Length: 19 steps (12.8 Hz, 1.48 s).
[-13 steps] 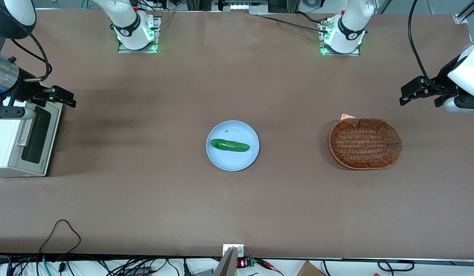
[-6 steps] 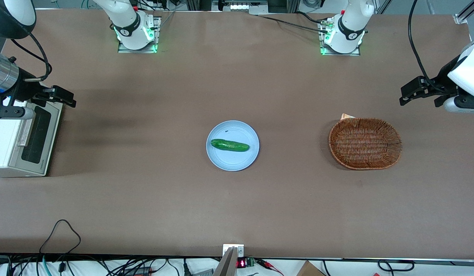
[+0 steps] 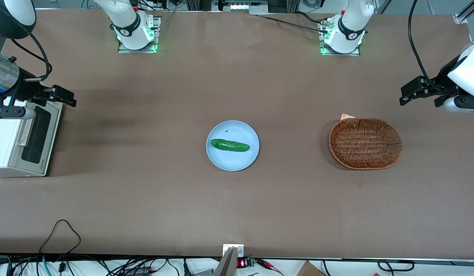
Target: Open oven door with right arm only
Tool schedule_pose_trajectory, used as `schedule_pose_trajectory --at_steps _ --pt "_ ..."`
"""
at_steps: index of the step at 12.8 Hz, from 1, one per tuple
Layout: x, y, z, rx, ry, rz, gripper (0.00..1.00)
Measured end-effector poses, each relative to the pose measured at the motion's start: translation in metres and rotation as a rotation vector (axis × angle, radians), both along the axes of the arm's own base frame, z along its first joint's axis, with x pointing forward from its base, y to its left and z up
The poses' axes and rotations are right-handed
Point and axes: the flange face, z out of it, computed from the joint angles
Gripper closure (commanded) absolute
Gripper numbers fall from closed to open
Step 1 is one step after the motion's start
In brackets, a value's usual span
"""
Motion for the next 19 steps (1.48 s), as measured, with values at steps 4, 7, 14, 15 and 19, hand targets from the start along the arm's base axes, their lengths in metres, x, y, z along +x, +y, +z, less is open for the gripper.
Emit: schedule_pose_trajectory --at_steps 4,7,14,15,19 --pt "-0.0022 0.0001 -0.0009 0.003 0.018 0.023 0.01" --pt "-0.0021 0.0001 -0.0005 0.003 0.017 0.024 0.06" --pt "-0.0045 0.0001 -0.0010 0.003 0.037 0.024 0.99" --pt "-0.0047 0.0001 -0.0010 0.003 0.039 0.024 0.99" --pt "-0.0047 0.0001 -0.0009 0.003 0.039 0.024 1.00"
